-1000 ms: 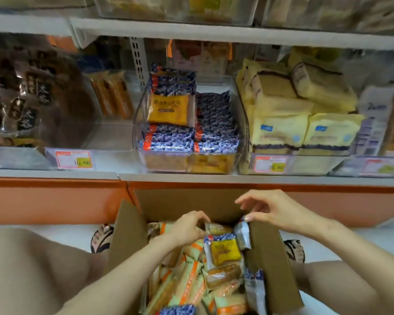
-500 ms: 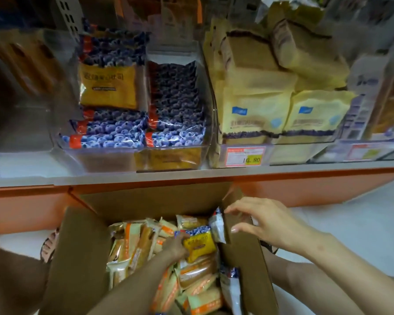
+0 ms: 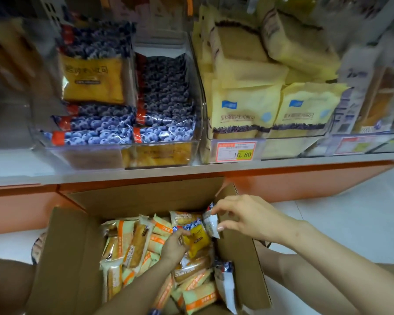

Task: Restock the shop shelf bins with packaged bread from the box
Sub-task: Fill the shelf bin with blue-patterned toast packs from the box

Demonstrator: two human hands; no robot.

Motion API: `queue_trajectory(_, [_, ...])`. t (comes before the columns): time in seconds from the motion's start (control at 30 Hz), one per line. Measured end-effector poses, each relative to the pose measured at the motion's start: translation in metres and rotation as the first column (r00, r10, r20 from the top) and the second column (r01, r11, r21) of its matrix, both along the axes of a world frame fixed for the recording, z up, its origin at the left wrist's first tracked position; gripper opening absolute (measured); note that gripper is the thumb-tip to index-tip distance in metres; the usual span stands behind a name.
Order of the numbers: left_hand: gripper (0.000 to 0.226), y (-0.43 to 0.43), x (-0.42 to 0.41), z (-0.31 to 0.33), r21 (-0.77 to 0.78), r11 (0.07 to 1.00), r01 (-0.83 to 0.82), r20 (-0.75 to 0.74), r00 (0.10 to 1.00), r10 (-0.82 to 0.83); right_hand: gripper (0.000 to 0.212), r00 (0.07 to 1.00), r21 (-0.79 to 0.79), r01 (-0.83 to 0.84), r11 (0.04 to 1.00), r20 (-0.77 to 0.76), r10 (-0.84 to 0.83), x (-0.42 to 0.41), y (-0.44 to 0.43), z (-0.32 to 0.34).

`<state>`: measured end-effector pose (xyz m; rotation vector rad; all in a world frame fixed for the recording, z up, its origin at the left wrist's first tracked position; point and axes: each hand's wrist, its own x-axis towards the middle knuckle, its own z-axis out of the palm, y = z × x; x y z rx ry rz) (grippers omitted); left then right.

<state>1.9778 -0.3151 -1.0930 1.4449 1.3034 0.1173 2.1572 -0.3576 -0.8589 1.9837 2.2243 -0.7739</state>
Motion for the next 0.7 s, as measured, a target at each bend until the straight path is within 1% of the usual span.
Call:
queue_trajectory(0.07, [0.037, 0.008, -0.011, 0.019, 0.078, 0.996, 0.042, 0.049, 0.998, -0.045, 0.038, 1.0, -0.03, 0.006, 1.0, -0.005, -0.006, 0.0, 0.001, -0.005])
queue_trajectory(0.1, [0.035, 0.013, -0.017, 0.028, 0.085, 0.994, 0.069, 0.102, 0.992, -0.078, 0.04, 1.0, -0.051, 0.008, 0.999, -0.016, -0.009, 0.0, 0.001, -0.007])
queue_trajectory(0.17, [0.033, 0.027, -0.027, 0.052, 0.101, 0.976, 0.192, 0.177, 0.962, -0.208, 0.045, 0.999, -0.077, 0.007, 0.997, -0.046, -0.011, -0.003, 0.002, -0.009])
queue_trajectory(0.27, [0.031, 0.041, -0.034, 0.09, 0.12, 0.896, 0.427, 0.197, 0.875, -0.443, 0.048, 0.997, -0.093, -0.037, 0.995, -0.072, 0.03, -0.009, 0.003, -0.009])
queue_trajectory(0.33, [0.026, 0.043, -0.033, 0.115, 0.098, 0.856, 0.507, 0.254, 0.819, -0.514, 0.048, 0.993, -0.135, -0.052, 0.989, -0.111, 0.037, -0.011, 0.003, -0.007])
queue_trajectory(0.4, [0.024, 0.041, -0.031, 0.137, 0.082, 0.846, 0.527, 0.339, 0.783, -0.521, 0.046, 0.985, -0.229, -0.047, 0.972, -0.174, 0.006, -0.01, 0.001, -0.005])
queue_trajectory(0.47, [0.022, 0.037, -0.027, 0.151, 0.066, 0.842, 0.535, 0.41, 0.755, -0.512, 0.041, 0.96, -0.337, -0.042, 0.94, -0.274, -0.055, -0.006, 0.0, -0.003])
queue_trajectory(0.53, [0.02, 0.033, -0.022, 0.159, 0.072, 0.827, 0.557, 0.431, 0.731, -0.53, 0.035, 0.919, -0.41, -0.049, 0.911, -0.376, -0.12, 0.001, -0.002, 0.0])
queue_trajectory(0.6, [0.02, 0.031, -0.018, 0.162, 0.066, 0.817, 0.573, 0.457, 0.71, -0.535, 0.032, 0.878, -0.476, -0.039, 0.879, -0.437, -0.197, 0.008, -0.005, 0.004])
queue_trajectory(0.67, [0.021, 0.03, -0.015, 0.161, 0.002, 0.832, 0.555, 0.516, 0.712, -0.477, 0.032, 0.841, -0.521, -0.023, 0.853, -0.471, -0.264, 0.014, -0.007, 0.007])
queue_trajectory(0.7, [0.021, 0.031, -0.014, 0.157, -0.049, 0.849, 0.526, 0.552, 0.723, -0.415, 0.032, 0.834, -0.527, -0.016, 0.85, -0.476, -0.279, 0.016, -0.008, 0.008])
